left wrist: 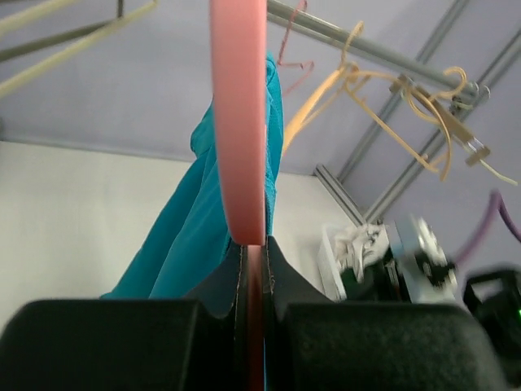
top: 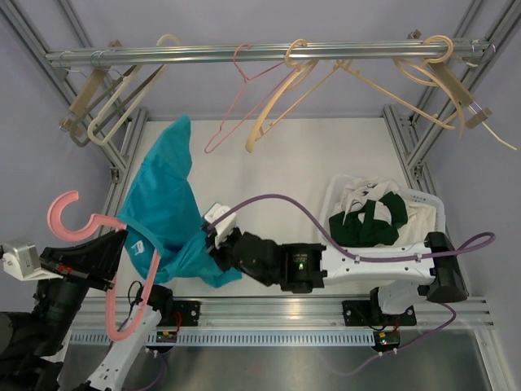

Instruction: Remove the t-shirt from the hanger

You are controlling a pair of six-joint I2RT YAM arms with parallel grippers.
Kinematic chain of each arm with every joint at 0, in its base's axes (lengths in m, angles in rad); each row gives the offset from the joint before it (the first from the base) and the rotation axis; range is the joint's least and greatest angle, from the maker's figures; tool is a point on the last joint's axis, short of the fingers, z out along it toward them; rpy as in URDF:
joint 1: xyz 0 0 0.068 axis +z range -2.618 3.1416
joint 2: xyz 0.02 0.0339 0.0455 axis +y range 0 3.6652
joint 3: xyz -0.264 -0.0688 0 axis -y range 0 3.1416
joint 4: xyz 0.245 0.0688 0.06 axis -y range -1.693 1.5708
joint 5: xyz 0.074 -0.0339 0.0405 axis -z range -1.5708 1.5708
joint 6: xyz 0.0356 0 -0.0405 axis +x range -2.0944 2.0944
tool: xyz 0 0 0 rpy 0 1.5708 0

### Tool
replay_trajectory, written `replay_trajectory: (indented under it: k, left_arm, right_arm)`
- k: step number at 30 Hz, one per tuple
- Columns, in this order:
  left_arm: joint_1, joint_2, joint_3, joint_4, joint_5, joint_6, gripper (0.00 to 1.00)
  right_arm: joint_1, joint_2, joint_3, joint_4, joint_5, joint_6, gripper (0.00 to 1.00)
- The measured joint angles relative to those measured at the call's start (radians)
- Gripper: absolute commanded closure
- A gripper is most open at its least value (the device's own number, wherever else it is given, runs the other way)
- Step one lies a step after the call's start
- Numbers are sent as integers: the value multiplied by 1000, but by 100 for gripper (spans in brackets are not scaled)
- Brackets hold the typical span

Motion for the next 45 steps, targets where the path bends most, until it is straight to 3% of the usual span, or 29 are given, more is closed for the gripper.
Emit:
replay_trajectory:
  k: [5,8,11,12,15,20,23,24,26,28,29,31,39,45]
  left_arm:
    - [-53,0,-1,-40,98,22,100]
    - [-85,-9,-2,-42,140,31,100]
    - [-109,-29,3,-43,170,32,100]
    - [-115,-32,9,-46,182,32,100]
    - [-129,-33,32,-45,217,28,100]
    - [-133,-33,42,-32,275,10,100]
    - [-133,-32,47,-26,310,-5,100]
    - [-133,-32,50,-24,318,-7,100]
    - [-133,-31,55,-18,327,-14,100]
    - [-133,-29,60,-13,330,-18,100]
    - [-133,-29,60,-10,330,-18,100]
    - [-133,-29,60,-8,329,-21,100]
    - [-133,-18,64,15,315,-20,100]
    - [-134,-13,27,24,330,-11,100]
  right_arm:
    - [-129,-20,15,82,-64,-70,100]
    - [-169,-29,15,133,-116,-95,94]
    - [-216,-40,3,193,-164,-120,79]
    - [-230,-47,-10,221,-181,-129,66]
    - [-247,-68,-57,281,-212,-148,45]
    - [-248,-86,-114,366,-267,-177,28]
    - [-252,-86,-135,428,-323,-182,26]
    - [-254,-86,-145,457,-350,-180,27]
    - [-259,-86,-167,513,-423,-172,44]
    - [-261,-89,-183,553,-492,-153,65]
    - [-262,-95,-196,577,-529,-137,85]
    - [-262,-116,-224,611,-581,-114,97]
    - [-263,-320,-360,657,-616,-39,100]
    - [-263,-492,-390,585,-460,-32,100]
